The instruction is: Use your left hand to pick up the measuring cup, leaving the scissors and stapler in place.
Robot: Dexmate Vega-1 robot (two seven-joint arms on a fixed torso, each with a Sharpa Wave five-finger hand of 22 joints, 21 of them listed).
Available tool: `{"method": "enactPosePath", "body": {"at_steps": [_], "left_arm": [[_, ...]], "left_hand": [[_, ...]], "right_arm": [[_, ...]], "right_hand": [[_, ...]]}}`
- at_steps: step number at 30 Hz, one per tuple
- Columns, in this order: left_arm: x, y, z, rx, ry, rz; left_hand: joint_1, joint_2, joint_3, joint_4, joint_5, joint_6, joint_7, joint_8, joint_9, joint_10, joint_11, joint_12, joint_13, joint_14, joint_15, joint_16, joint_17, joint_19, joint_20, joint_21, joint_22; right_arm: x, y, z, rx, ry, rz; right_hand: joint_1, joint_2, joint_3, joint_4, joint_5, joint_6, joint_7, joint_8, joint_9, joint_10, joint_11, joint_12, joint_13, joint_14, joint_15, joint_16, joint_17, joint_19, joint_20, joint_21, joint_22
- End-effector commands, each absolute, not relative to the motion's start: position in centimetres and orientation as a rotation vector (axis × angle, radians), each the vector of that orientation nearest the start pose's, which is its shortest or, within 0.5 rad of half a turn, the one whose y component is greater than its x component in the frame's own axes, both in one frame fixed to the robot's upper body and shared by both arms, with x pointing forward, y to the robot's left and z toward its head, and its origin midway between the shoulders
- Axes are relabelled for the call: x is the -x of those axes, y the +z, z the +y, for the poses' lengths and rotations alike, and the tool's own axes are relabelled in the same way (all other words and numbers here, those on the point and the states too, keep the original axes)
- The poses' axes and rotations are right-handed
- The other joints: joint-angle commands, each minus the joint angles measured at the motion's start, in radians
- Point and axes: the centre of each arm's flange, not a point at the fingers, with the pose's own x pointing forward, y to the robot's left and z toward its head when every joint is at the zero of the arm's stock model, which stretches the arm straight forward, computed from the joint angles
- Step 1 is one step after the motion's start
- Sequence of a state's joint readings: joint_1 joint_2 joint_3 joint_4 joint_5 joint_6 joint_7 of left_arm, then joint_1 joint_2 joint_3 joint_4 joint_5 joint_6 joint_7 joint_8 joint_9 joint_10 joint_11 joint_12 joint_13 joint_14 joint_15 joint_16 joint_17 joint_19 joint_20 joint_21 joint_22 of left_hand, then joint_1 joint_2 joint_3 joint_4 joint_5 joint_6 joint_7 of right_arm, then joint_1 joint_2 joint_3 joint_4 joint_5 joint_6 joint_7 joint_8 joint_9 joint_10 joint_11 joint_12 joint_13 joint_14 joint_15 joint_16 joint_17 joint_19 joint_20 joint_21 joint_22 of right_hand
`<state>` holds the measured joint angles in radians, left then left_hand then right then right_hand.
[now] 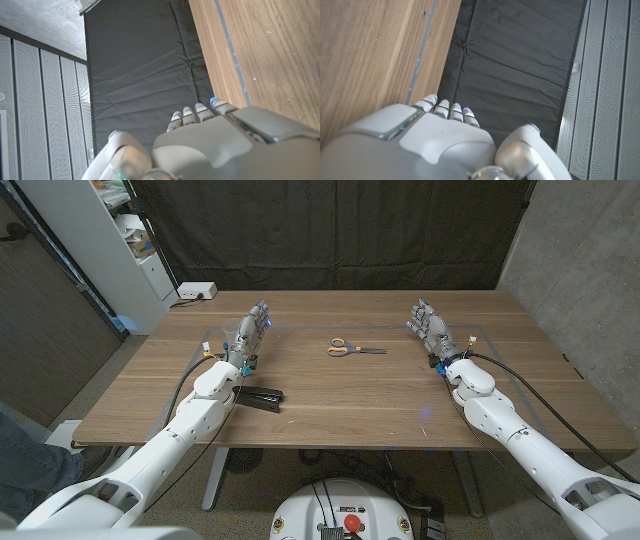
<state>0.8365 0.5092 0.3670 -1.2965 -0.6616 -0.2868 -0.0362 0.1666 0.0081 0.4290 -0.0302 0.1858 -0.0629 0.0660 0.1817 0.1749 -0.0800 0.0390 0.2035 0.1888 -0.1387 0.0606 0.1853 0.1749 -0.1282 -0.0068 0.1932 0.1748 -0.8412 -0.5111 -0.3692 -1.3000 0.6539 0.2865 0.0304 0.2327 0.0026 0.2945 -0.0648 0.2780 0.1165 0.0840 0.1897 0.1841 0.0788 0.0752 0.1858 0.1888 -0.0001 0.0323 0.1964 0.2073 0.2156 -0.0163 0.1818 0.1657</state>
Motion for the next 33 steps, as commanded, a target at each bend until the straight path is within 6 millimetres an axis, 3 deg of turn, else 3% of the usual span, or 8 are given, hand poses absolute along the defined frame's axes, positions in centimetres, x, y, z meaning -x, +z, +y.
{"method": "enactPosePath", "body": {"at_steps": [1, 17, 33], "left_arm": [[-65.6, -2.4, 29.2, 0.059, -0.207, -0.579], [-65.3, -2.6, 29.1, 0.037, -0.204, -0.585], [-64.4, -0.8, 28.8, -0.014, -0.224, -0.621]], "left_hand": [[0.007, -0.002, 0.006, 0.001, 0.007, 0.003, 0.01, 0.006, 0.002, -0.003, 0.002, 0.008, 0.001, 0.002, -0.001, 0.007, 0.004, -0.011, -0.001, 0.004, 0.004], [0.003, -0.002, 0.003, 0.0, 0.007, 0.01, 0.009, 0.008, 0.002, 0.003, -0.002, 0.009, 0.001, 0.01, 0.0, 0.009, 0.005, -0.012, 0.0, 0.005, 0.006], [0.003, 0.001, 0.003, -0.001, 0.007, 0.016, 0.008, 0.009, 0.002, 0.005, -0.004, 0.009, 0.002, 0.012, -0.001, 0.007, 0.006, -0.014, 0.002, 0.005, 0.007]], "right_arm": [[-65.4, -2.8, -29.3, -0.053, 0.209, -0.584], [-65.6, -3.5, -29.3, -0.054, 0.206, -0.567], [-65.6, -3.5, -29.2, -0.05, 0.197, -0.572]], "right_hand": [[0.007, -0.001, 0.005, 0.0, 0.006, 0.009, 0.003, 0.008, 0.004, 0.003, 0.009, 0.009, 0.002, 0.0, 0.008, 0.006, 0.004, 0.009, 0.0, 0.006, 0.005], [0.006, 0.0, 0.004, 0.0, 0.006, 0.012, 0.001, 0.008, 0.004, 0.005, 0.009, 0.01, 0.002, 0.002, 0.009, 0.007, 0.004, 0.01, 0.0, 0.007, 0.005], [0.005, 0.002, 0.003, -0.001, 0.007, 0.013, 0.0, 0.008, 0.004, 0.007, 0.01, 0.01, 0.002, 0.003, 0.008, 0.007, 0.004, 0.009, 0.002, 0.007, 0.005]]}}
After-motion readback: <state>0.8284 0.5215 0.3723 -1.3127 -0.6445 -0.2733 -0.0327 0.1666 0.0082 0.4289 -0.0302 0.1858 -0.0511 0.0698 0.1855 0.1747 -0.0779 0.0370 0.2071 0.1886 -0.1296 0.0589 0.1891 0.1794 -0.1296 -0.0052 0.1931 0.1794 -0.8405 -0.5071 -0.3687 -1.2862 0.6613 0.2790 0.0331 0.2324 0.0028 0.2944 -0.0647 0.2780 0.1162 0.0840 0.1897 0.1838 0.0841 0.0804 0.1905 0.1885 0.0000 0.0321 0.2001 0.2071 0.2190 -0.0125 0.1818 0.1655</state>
